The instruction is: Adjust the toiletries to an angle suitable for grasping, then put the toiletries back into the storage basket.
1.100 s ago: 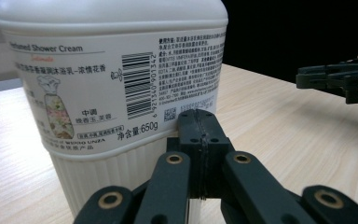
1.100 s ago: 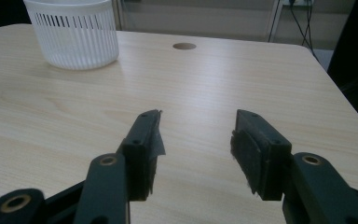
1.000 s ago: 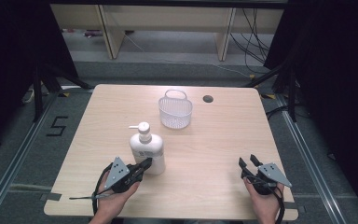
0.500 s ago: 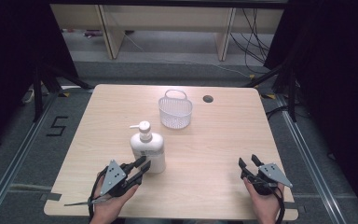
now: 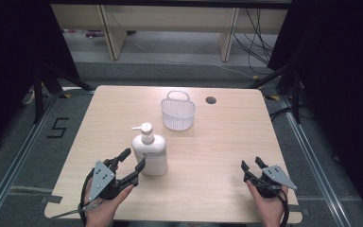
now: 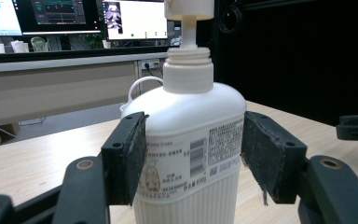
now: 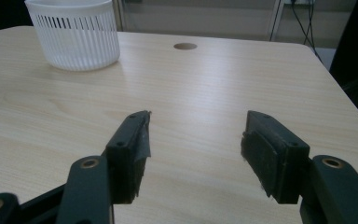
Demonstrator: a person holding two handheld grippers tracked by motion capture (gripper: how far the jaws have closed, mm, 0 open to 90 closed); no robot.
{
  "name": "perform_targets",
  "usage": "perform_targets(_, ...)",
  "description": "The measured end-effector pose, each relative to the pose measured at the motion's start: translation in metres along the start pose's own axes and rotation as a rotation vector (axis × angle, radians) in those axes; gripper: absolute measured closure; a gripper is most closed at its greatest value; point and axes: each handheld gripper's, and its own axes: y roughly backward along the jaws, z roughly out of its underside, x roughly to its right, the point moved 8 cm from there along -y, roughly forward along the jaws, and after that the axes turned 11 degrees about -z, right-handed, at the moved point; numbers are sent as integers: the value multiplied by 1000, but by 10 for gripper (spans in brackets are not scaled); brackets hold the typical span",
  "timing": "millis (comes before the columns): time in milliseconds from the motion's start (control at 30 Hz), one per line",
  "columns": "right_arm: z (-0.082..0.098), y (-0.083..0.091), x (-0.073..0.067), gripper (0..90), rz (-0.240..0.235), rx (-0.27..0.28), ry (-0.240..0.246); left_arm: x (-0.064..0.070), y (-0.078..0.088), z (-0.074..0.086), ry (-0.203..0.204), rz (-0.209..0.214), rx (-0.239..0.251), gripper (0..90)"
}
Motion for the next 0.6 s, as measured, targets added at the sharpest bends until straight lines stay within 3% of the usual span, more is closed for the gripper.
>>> perform_targets(33, 0, 0, 0, 416, 0, 0, 0, 0, 0, 0, 0, 0, 0, 395)
perform_targets(67, 0, 0, 3, 414, 13, -20, 33, 1, 0, -1, 3, -2, -1, 395)
perform_targets(100, 0, 0, 3, 414, 13, -20, 33, 1, 0, -3, 2, -6, 1, 395)
perform_targets(133, 1, 0, 0, 412, 9, -31, 1, 2, 0, -4, 4, -10, 6, 396)
perform_targets(167, 0, 0, 1, 409, 7, -29, 31, 2, 0, -5, 2, -12, 7, 397)
perform_targets(300, 1, 0, 2, 395, -4, -31, 2, -1, -3, -7, 17, -31, 5, 405)
perform_targets(600, 0, -2, 4, 369, 13, -21, 13, -5, -11, -18, 29, -75, 10, 411)
